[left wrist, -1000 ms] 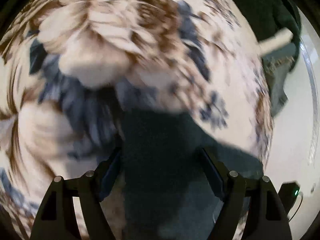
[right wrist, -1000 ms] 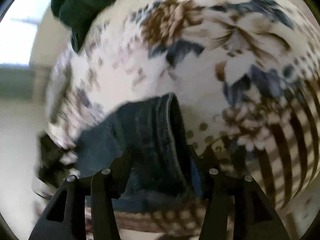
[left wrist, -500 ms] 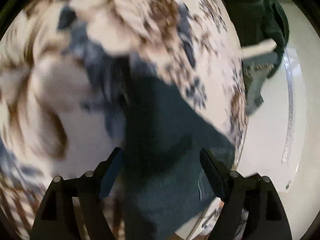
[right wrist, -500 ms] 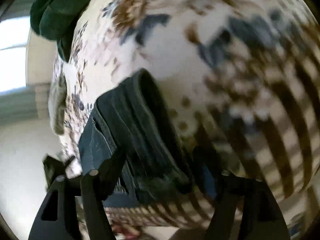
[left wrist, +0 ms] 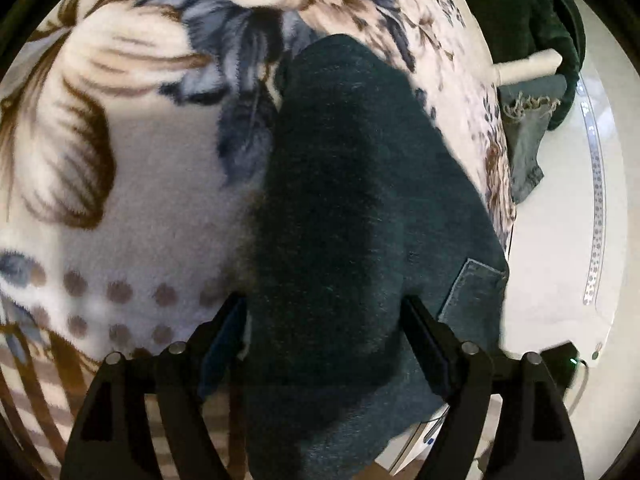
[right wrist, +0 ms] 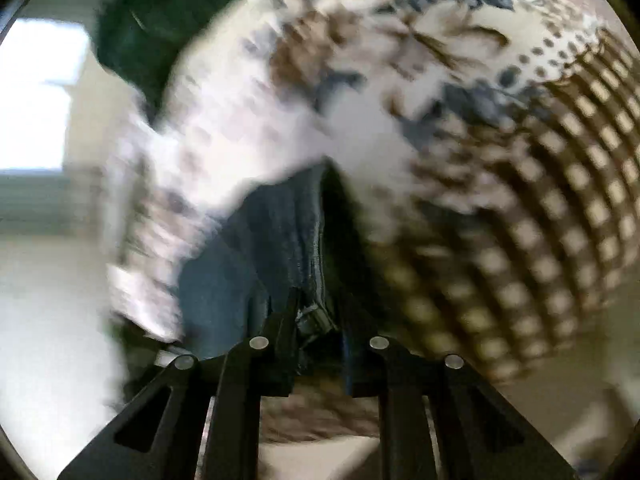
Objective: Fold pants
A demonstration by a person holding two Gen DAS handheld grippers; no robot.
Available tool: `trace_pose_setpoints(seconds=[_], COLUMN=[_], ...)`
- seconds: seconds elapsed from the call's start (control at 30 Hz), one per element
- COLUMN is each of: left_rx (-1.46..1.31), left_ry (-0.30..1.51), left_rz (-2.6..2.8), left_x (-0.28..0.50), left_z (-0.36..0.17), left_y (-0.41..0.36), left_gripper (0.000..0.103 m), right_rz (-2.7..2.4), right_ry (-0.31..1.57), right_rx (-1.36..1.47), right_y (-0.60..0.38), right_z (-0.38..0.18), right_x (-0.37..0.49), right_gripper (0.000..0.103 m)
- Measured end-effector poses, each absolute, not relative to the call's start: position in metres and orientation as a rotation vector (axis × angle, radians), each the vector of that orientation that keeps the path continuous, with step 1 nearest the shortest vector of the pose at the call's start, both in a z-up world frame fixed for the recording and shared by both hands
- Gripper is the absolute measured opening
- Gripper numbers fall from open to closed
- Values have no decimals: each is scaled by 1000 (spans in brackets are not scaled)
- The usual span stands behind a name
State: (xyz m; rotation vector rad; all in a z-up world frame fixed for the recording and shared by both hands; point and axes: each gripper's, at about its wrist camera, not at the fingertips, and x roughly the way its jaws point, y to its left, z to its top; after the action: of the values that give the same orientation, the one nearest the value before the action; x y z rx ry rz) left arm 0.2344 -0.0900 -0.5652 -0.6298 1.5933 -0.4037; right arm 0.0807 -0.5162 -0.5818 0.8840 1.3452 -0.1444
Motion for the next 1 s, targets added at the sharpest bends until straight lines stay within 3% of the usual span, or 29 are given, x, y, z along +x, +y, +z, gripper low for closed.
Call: trace_pose_setpoints(seconds=[0.07, 0.17, 0.23, 0.27, 0.37, 0.57, 0.7, 0.77, 0.83, 0.97, 1.0], left_rx=[-625, -642, -667, -683, -712, -676, -694, -705, -695, -586, -585], left_ry=[1598, 1598, 1594, 1589, 1580, 1588, 1582, 1582, 1569, 1506, 1499], left_rz=[-405, -414, -437, -450, -465, -468, -466, -466, -476, -524, -535], left_x=[235, 234, 235, 235, 236, 239, 239, 240, 238, 231, 230], left_z=[-566, -567, -570, -574, -583, -580, -583, -582, -578, -559, -556], left_y=[-90, -87, -88, -88, -93, -102, -100, -99, -99, -102, -101], left_gripper=[79, 81, 86, 91, 101, 102, 102, 101, 101, 54, 48], right_rz=[-131, -59, 6, 36, 106, 167, 163, 133, 96, 58, 52], right_ry=[1394, 1318, 1246, 1234, 1258, 1111, 1222, 1223, 1234, 1209, 1205], right_rx=[967, 1195, 1278, 1303, 1398, 1451, 1339, 1338, 1295, 1251, 1244], right_y=[-527, -541, -542, -541, -527, -512, -495, -489, -486, -482, -480], right_z=[-604, -619, -625, -630, -663, -659, -664, -670, -665, -647, -642], right_x=[73, 61, 58, 58, 66, 90, 110, 113, 116, 113, 113], right_gripper=[31, 65, 96, 99, 99, 102, 100, 96, 75, 51, 48])
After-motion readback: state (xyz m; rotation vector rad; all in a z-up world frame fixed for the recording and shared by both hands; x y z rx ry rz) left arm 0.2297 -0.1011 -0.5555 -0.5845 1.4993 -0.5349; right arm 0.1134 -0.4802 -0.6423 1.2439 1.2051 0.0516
